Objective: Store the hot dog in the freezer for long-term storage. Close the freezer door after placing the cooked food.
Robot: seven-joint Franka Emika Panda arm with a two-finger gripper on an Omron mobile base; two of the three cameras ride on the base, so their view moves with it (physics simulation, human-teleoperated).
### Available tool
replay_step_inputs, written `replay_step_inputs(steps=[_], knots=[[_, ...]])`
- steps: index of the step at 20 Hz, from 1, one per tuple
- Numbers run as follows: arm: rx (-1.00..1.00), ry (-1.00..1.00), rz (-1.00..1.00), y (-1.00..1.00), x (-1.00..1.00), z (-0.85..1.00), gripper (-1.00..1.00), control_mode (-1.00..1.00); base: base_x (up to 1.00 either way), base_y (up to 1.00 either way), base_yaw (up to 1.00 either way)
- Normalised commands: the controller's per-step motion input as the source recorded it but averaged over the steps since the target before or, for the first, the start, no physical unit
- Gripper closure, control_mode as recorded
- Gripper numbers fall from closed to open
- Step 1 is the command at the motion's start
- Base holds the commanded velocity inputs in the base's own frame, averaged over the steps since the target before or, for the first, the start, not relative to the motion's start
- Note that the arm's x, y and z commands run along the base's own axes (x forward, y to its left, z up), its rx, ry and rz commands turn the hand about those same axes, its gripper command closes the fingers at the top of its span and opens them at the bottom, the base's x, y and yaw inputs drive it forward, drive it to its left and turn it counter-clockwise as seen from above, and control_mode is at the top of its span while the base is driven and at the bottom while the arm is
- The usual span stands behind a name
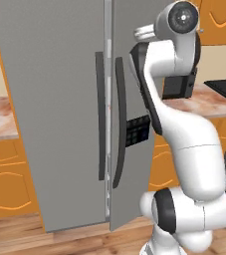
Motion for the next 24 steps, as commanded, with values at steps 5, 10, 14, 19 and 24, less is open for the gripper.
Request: replay_step_inputs(steps=[5, 10, 14, 19, 24], knots=[[0.47, 0.02, -0.05, -0.08, -0.17, -0.48, -1.00, -1.00, 0.00, 0.00, 0.00], [0.41, 0.00, 0.00, -0.04, 0.00, -0.57, -1.00, -1.00, 0.00, 0.00, 0.00], [0.06, 0.03, 0.06, -0.07, 0.00, -0.26, -1.00, -1.00, 0.00, 0.00, 0.00], [0.11, 0.10, 0.19, -0.35, 0.29, -0.36, -1.00, -1.00, 0.00, 0.00, 0.00], [0.01, 0.06, 0.07, -0.22, 0.53, -0.43, -1.00, -1.00, 0.00, 0.00, 0.00]])
